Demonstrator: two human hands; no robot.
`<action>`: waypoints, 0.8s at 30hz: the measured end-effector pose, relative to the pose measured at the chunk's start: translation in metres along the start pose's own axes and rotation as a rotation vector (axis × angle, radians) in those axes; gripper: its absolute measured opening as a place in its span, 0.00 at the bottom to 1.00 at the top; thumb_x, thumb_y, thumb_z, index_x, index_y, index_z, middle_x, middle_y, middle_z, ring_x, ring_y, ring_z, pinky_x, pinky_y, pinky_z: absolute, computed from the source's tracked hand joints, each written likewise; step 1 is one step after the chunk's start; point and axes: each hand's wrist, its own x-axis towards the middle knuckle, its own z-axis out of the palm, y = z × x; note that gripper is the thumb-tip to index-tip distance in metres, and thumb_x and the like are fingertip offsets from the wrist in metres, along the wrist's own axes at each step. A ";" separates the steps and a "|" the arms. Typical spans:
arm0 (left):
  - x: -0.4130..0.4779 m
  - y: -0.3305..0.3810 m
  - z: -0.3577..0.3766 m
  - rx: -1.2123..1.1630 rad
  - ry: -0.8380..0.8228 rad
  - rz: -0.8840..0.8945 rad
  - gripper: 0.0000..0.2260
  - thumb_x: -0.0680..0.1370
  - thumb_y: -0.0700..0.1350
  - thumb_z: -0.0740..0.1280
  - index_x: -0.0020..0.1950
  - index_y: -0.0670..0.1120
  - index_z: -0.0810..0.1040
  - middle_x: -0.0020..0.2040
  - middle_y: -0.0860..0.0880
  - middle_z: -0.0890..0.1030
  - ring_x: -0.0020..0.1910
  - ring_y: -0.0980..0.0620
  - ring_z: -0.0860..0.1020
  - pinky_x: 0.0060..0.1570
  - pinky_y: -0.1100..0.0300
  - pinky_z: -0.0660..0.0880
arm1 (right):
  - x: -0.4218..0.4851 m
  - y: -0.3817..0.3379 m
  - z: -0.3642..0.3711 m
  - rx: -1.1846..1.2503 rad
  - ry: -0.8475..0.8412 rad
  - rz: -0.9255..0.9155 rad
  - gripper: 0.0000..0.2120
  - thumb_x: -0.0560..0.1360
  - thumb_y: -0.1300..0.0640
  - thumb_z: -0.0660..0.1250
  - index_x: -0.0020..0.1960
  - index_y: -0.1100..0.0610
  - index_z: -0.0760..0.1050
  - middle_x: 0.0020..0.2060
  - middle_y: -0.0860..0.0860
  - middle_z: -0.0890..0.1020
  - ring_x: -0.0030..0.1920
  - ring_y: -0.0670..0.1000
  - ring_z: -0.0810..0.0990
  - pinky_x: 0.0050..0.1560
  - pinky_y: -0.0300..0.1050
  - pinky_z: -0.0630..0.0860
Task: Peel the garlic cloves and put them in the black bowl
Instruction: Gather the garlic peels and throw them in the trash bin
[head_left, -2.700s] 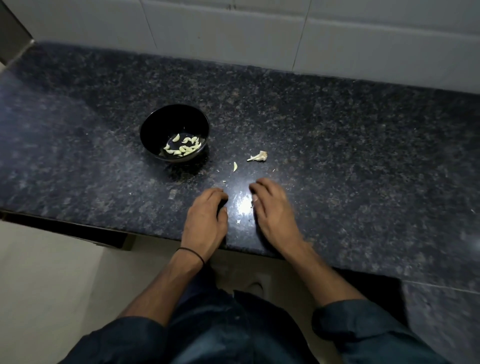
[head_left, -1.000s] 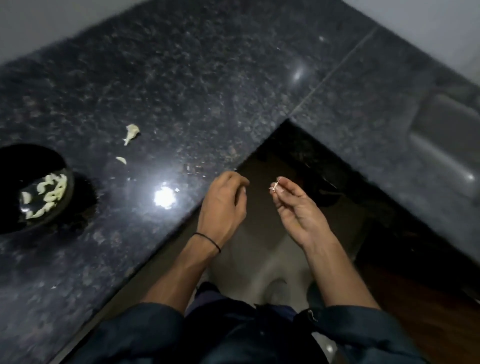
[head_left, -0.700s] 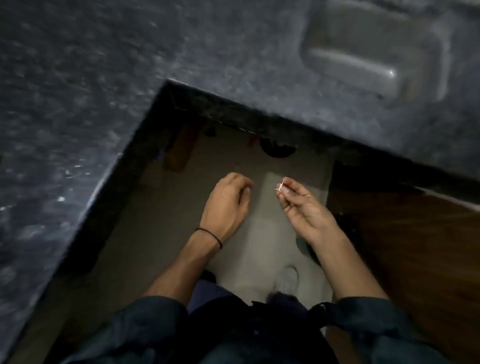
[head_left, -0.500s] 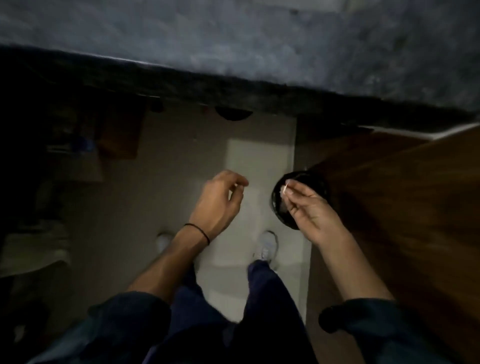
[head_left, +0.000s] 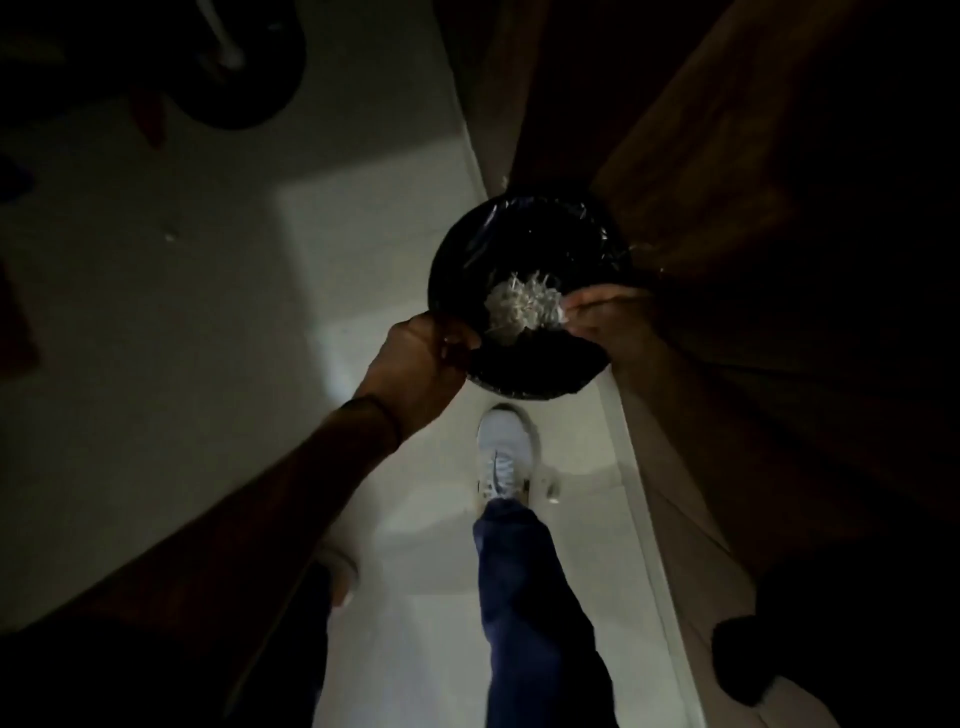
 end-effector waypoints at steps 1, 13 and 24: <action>0.017 -0.008 0.009 -0.010 0.003 -0.007 0.09 0.78 0.37 0.65 0.53 0.47 0.84 0.52 0.50 0.84 0.47 0.55 0.80 0.42 0.77 0.71 | 0.017 0.011 0.006 -0.013 0.008 -0.030 0.19 0.82 0.72 0.51 0.50 0.68 0.81 0.34 0.53 0.83 0.33 0.45 0.83 0.37 0.33 0.79; 0.085 -0.057 0.052 -0.098 0.003 -0.039 0.08 0.78 0.38 0.68 0.52 0.50 0.81 0.49 0.52 0.82 0.47 0.57 0.79 0.39 0.75 0.72 | 0.099 0.078 0.034 -0.632 0.414 -0.456 0.11 0.75 0.53 0.62 0.43 0.58 0.79 0.37 0.57 0.82 0.42 0.60 0.83 0.45 0.58 0.80; 0.075 -0.055 0.041 -0.081 0.018 -0.004 0.09 0.78 0.38 0.67 0.52 0.51 0.82 0.48 0.49 0.82 0.46 0.54 0.80 0.42 0.67 0.75 | 0.079 0.083 0.039 -0.830 0.487 -0.593 0.03 0.69 0.68 0.71 0.42 0.63 0.82 0.40 0.60 0.83 0.41 0.60 0.84 0.47 0.45 0.77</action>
